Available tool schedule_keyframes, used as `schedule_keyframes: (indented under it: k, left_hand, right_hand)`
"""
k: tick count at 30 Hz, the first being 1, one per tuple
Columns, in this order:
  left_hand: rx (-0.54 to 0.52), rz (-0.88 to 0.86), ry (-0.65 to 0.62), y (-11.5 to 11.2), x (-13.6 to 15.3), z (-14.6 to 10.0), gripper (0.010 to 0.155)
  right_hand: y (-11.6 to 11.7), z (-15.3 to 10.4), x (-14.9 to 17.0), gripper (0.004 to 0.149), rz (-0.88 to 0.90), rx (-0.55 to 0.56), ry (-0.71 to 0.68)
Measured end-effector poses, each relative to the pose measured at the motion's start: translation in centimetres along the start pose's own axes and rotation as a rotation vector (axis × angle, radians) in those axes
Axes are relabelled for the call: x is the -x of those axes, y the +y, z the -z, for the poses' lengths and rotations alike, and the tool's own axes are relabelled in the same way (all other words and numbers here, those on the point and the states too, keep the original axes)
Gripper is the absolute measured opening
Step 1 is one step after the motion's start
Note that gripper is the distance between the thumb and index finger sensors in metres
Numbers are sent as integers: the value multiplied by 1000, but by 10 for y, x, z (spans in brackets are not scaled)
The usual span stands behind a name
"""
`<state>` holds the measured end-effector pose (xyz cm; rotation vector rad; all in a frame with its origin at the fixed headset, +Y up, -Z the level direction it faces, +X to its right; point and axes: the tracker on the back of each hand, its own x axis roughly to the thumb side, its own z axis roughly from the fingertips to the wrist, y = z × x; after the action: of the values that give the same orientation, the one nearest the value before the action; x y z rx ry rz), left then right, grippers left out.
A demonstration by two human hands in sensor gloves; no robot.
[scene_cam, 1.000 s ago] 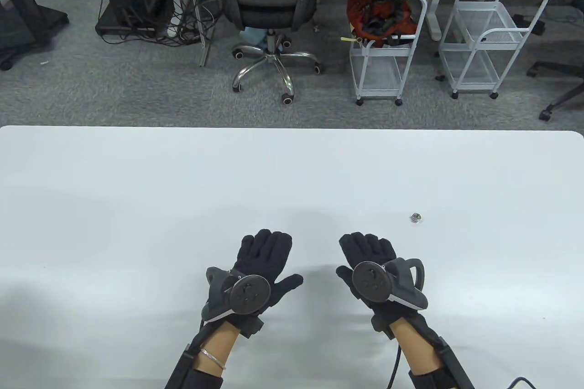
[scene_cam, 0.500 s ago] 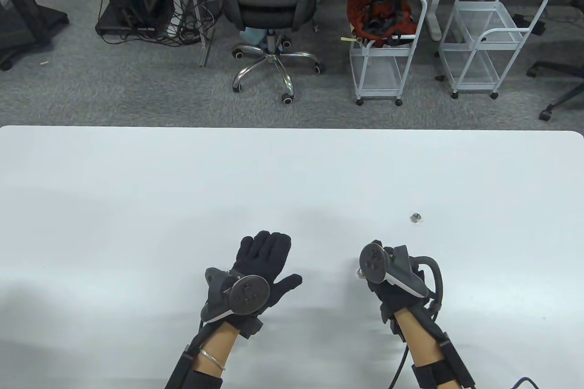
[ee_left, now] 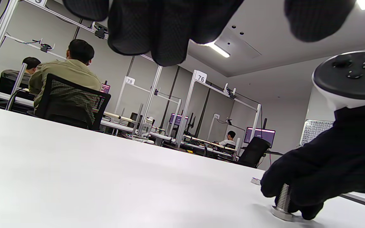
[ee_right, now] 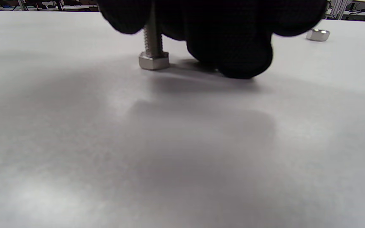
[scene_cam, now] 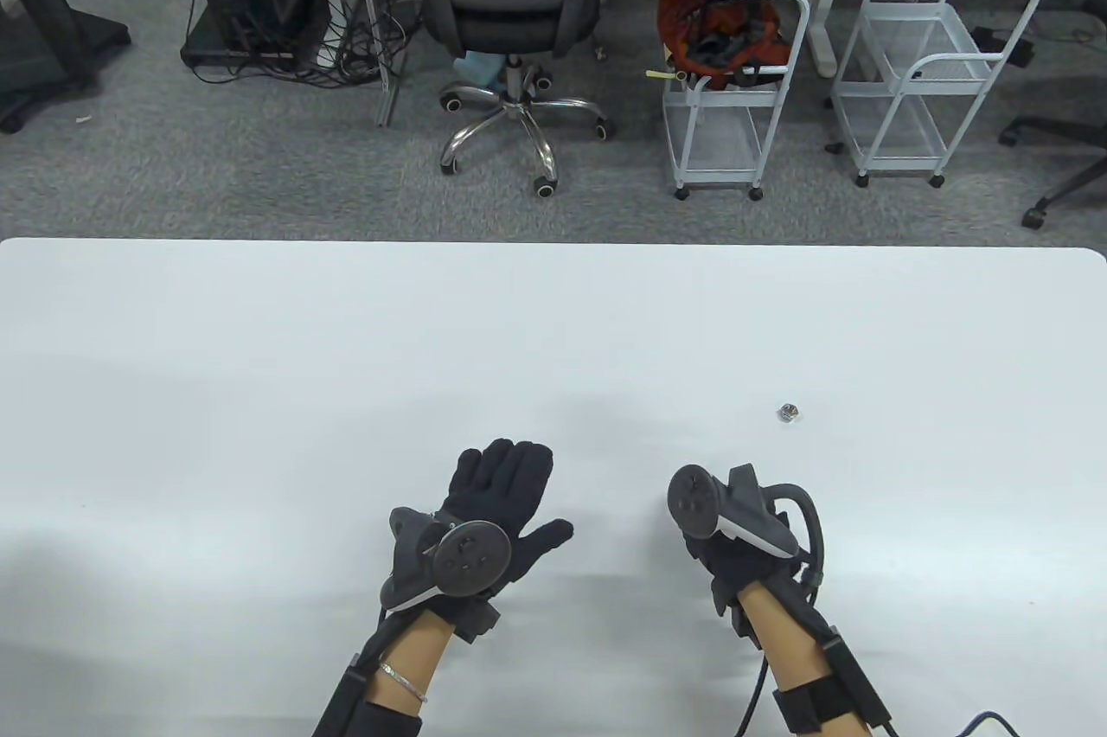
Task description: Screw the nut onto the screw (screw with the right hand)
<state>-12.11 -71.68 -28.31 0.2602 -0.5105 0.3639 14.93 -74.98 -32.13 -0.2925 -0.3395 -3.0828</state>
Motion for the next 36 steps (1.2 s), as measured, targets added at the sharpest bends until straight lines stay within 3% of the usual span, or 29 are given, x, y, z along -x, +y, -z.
schedule_keyframes:
  k: [11,16,23,26,32,36]
  left_hand:
    - [-5,-36,-16,-1,-3,1,78]
    - [11,-100,-30,-5,-10,2,78]
    - [10,-252,21,-15,-25,3,72]
    - [15,-337,56,-17,-30,3,68]
    - [11,-446,74,-17,-35,4,57]
    - [-9,-420,67,-15,-36,4,53]
  right_hand:
    - [0,3,-8,47,-72,26,14]
    - [-16,-10,-13,47,-19,115,-38]
    - [-47,-41,-30,45,251,359,-223]
    - [-53,-50,-37,45,390,405,-289]
    - [-55,-56,-43,45,633,383,-350]
    - [-51,-54,-39,45,689,328,-352]
